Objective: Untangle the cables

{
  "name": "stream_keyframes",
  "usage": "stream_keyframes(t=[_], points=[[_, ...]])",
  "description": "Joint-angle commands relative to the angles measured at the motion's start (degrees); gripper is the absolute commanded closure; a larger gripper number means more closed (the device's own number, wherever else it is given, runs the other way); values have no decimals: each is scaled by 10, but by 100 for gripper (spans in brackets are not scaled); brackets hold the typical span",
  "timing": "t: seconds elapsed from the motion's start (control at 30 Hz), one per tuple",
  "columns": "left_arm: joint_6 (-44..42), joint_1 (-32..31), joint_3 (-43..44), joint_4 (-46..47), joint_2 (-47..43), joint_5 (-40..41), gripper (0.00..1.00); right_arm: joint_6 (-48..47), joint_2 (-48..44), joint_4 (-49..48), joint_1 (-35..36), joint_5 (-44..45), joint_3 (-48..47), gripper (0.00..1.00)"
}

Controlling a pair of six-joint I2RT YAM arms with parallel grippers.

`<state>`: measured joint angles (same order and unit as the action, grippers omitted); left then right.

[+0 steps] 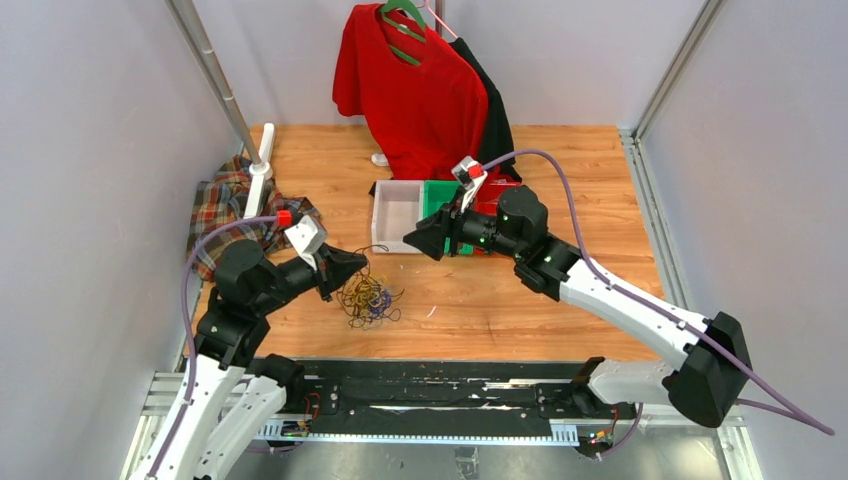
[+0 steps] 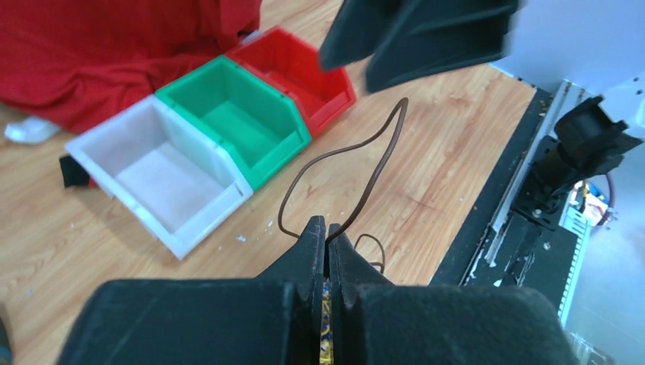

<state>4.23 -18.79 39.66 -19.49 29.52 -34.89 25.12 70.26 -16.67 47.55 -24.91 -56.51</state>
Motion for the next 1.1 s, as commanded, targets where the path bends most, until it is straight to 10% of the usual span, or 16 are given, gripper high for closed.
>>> stream_keyframes(t=[0.0,0.33,1.07], points=[[-21,-3,58,-4,18,-67,100,-72,28,57,-27,38,11,47],[-13,-3,87,-12,43,-127,100,1,124,-247,4,-128,60,41],[17,-2,142,-11,59,-163,99,-8,247,-233,96,-83,-33,44]])
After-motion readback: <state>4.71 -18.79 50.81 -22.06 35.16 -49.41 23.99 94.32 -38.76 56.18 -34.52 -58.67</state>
